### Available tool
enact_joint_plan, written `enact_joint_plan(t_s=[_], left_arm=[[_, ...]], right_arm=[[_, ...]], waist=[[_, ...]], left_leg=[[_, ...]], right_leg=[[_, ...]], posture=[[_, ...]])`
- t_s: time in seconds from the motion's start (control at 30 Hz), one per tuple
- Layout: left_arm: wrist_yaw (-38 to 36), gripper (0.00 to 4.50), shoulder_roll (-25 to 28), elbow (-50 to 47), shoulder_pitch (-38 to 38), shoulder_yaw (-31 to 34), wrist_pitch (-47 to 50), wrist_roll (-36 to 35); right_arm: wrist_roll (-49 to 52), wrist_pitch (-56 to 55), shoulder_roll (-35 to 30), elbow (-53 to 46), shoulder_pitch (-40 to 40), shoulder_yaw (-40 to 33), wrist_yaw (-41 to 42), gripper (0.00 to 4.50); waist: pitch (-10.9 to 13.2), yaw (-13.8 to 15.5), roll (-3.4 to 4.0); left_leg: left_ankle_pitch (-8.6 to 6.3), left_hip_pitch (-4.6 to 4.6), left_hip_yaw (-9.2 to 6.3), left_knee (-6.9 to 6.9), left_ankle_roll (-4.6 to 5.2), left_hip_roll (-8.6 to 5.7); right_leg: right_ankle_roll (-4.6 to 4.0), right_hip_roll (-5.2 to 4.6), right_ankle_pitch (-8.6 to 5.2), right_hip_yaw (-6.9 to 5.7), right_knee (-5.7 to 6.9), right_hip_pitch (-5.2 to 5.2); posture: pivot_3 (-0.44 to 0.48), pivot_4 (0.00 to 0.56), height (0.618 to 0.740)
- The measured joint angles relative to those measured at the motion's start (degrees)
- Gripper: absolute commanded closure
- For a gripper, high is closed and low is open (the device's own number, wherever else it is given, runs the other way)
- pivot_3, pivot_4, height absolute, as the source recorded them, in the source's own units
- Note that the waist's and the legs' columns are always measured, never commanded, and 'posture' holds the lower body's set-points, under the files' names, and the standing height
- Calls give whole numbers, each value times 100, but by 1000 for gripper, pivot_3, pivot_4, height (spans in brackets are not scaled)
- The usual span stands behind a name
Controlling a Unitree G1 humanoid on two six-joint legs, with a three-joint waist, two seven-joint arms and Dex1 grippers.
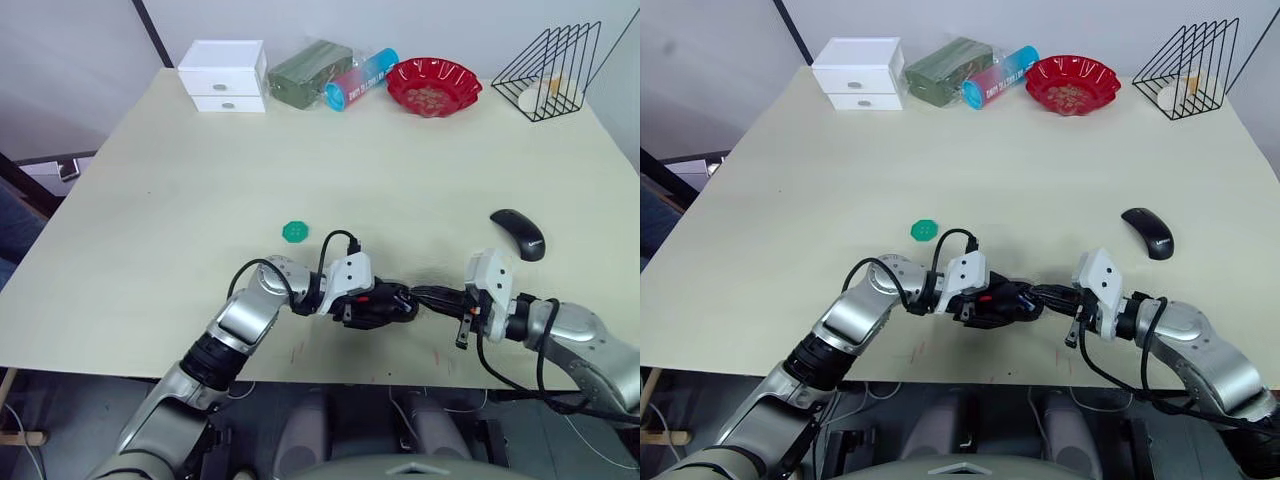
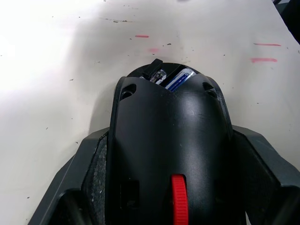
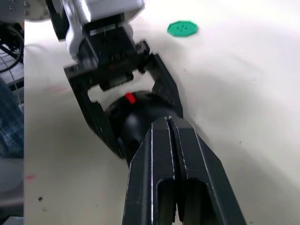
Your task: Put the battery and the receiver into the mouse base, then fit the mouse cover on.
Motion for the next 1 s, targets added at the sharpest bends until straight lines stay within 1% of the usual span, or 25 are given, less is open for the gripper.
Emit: enact_joint_plan(t_s=[0.27,0.47,0.7,1.0], left_arm=[[1,1523,3,-4,-8,-4,11,1],[16,1523,9,-54,-12,-15,66,8],[55,1523,30,-95,-12,-36,88,11],[69,1523,32,-96,-13,-41,100,11]], right_arm=[[-578,-271,394,382,-43,36,292,4474],[-924,-338,721,620,-241,48,373,4474],[-1133,-343,790,763,-247,47,563,4474],[-1361,-305,828,766,-288,49,597,4474]], waist=[[0,2,1],[-1,6,1],[-1,5,1],[-2,5,3]], left_leg=[[1,1,0,1,-1,0],[1,1,1,2,-2,0],[1,1,1,3,-2,0],[2,2,2,4,-3,0]], right_leg=[[0,0,0,0,1,0],[0,0,0,0,3,0],[0,0,1,0,4,0],[0,0,1,1,6,0]], posture=[[0,150,740],[0,150,740],[0,150,740],[0,150,740]])
